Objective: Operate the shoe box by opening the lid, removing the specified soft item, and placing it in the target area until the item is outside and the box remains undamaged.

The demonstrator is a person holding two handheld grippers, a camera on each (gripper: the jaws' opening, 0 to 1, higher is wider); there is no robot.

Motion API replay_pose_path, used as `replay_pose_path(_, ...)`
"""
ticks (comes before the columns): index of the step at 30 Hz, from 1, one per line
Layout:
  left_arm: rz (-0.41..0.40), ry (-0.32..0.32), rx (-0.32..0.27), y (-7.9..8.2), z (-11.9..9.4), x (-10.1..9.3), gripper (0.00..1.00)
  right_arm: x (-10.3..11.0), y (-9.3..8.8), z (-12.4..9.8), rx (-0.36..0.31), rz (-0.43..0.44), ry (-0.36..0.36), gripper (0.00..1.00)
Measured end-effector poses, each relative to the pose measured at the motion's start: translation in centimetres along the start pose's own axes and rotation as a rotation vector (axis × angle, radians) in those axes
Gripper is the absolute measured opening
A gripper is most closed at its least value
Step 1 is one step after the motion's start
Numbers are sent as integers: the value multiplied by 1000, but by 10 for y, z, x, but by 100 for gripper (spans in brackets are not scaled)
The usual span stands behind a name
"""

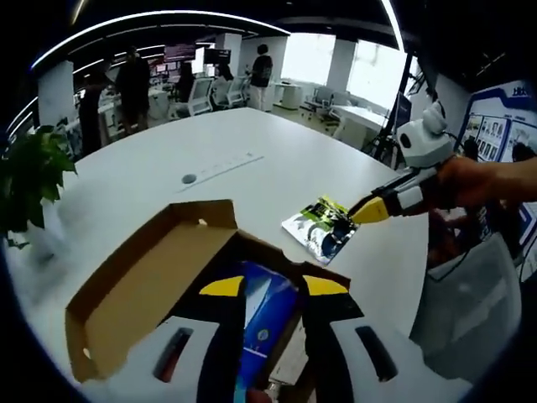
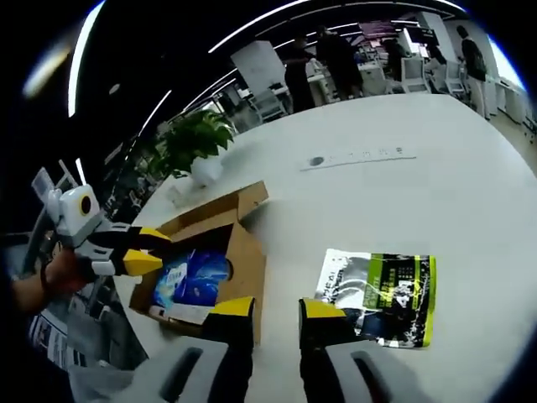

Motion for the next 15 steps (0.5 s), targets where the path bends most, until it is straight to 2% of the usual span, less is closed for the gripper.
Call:
replay_pose_path(5, -23, 24, -11, -16, -18, 16, 28, 22, 5, 9, 13, -43, 27, 19)
replay_pose_path(15, -83, 65, -37, -45, -54, 35, 32, 61, 8, 28, 47, -104, 84, 23)
Point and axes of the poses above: the point that each gripper's makers call its tool centre point, and the gripper's own axes: z roughly forward along the fingers, x roughly to its left, y roughly out of its top, the point moved 5 cm from there along -z, roughly backward along the fingers, and after that the axes turned 9 degrees about x, right-handed, at the moved point
